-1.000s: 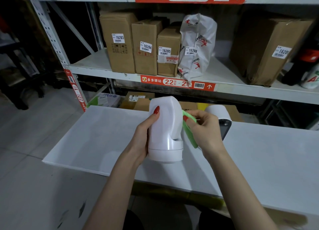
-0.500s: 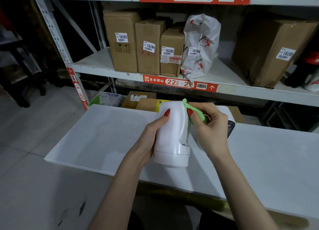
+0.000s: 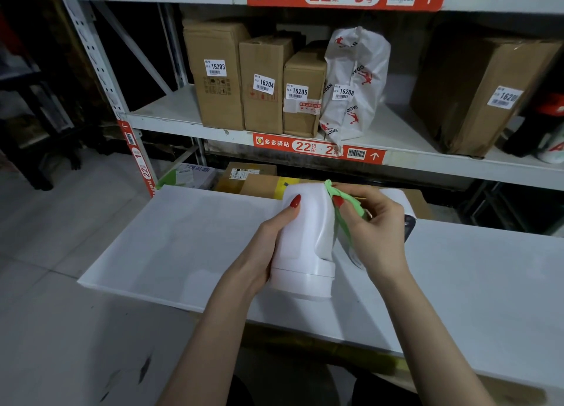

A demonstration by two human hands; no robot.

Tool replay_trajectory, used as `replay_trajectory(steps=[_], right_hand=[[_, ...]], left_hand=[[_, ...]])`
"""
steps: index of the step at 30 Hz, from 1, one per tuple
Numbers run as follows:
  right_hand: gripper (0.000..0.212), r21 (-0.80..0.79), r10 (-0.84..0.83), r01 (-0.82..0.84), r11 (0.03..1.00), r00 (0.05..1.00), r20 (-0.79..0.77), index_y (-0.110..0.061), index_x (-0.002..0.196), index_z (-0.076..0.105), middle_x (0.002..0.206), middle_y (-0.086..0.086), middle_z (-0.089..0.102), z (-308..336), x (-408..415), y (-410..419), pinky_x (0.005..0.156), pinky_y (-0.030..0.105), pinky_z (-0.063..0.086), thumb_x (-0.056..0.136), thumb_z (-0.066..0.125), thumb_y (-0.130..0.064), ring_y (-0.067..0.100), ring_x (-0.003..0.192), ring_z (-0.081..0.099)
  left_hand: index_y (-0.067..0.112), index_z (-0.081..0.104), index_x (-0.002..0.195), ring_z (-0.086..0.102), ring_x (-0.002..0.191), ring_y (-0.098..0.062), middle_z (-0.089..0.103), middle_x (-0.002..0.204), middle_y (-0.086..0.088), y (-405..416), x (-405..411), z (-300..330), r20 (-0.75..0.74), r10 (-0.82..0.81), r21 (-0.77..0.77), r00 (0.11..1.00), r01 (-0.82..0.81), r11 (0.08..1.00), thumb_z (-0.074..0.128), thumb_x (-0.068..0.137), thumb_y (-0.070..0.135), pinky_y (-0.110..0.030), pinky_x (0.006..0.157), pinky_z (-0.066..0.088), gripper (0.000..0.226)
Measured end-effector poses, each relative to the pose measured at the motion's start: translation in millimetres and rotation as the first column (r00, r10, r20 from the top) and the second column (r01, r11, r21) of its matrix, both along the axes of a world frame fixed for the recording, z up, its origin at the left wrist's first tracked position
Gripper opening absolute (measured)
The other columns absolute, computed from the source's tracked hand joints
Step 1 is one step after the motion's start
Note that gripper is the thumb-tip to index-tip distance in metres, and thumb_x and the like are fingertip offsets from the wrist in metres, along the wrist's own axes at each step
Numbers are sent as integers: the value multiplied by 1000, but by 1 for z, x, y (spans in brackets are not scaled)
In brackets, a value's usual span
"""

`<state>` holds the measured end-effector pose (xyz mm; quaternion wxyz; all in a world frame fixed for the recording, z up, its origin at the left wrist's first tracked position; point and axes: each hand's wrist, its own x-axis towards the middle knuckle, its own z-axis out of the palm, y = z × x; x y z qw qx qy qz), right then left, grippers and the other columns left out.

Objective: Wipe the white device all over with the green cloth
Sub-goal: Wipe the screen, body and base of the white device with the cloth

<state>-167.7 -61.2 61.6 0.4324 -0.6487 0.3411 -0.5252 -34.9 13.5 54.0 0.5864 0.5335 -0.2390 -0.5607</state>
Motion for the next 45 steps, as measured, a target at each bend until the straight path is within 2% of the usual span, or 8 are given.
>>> replay_trajectory(steps=[4, 8, 16, 19, 24, 31, 40, 45], right_hand=[[20, -53, 126, -127, 991, 992, -15, -12, 95, 74, 100, 2, 72, 0, -1, 0, 84, 23, 52, 85, 66, 3, 13, 97, 66], [16, -13, 220, -221, 975, 974, -48, -13, 96, 75, 98, 5, 72, -2, -1, 2, 78, 26, 53, 84, 69, -3, 17, 90, 67], [24, 11, 71, -71, 997, 997, 3, -17, 89, 73, 97, 4, 72, -6, 3, -2, 81, 23, 52, 84, 66, 5, 16, 92, 67], [19, -1, 138, -138, 990, 990, -29, -12, 93, 74, 98, 4, 72, -4, 1, -2, 81, 28, 54, 83, 68, 4, 17, 92, 67], [16, 2, 253, -253, 968, 967, -35, -10, 94, 75, 96, 2, 73, 0, -2, 3, 77, 22, 51, 82, 70, 0, 12, 88, 67], [20, 58, 69, -69, 996, 998, -7, -16, 89, 75, 93, -2, 74, -6, 3, -3, 82, 33, 54, 84, 67, 2, 16, 89, 67], [32, -39, -64, 63, 997, 998, -29, -25, 90, 72, 99, -3, 71, -4, 1, -5, 85, 14, 49, 85, 63, 5, 7, 95, 63], [30, 5, -83, 84, 996, 994, -73, -30, 92, 70, 97, -12, 69, -7, 0, -6, 86, 19, 49, 89, 62, -1, 8, 97, 63]], left_hand=[[21, 67, 98, 69, 73, -22, 75, 73, -2, -1, 1, 1, -36, 54, -4, 998, -54, 999, 55, 93, 45, -38, 73, 57, 27], [22, 66, 105, 68, 82, -28, 76, 82, -6, -3, 2, 0, -63, 95, 9, 994, -94, 996, 54, 93, 47, -48, 85, 55, 30], [23, 64, 105, 69, 76, -25, 75, 78, -5, -4, 4, -3, -120, 70, -1, 990, -71, 997, 54, 92, 46, -42, 76, 57, 29], [22, 65, 107, 70, 75, -25, 75, 81, -6, -6, 4, -5, -132, 85, -11, 988, -87, 996, 54, 92, 47, -43, 76, 58, 32], [21, 65, 109, 71, 72, -26, 76, 84, -8, -7, 7, -7, -157, 121, -29, 980, -127, 991, 52, 93, 48, -46, 76, 57, 34], [19, 66, 114, 70, 78, -28, 75, 88, -10, -6, 7, -6, -156, 94, -11, 983, -97, 995, 55, 91, 49, -46, 81, 56, 38], [22, 66, 105, 70, 74, -25, 75, 82, -6, -6, 6, -9, -110, -4, 13, 994, 5, 1000, 57, 90, 47, -42, 74, 58, 31], [21, 68, 103, 70, 75, -26, 75, 84, -7, -6, 6, -11, -112, 1, 7, 994, 0, 1000, 58, 89, 47, -42, 76, 57, 31]])
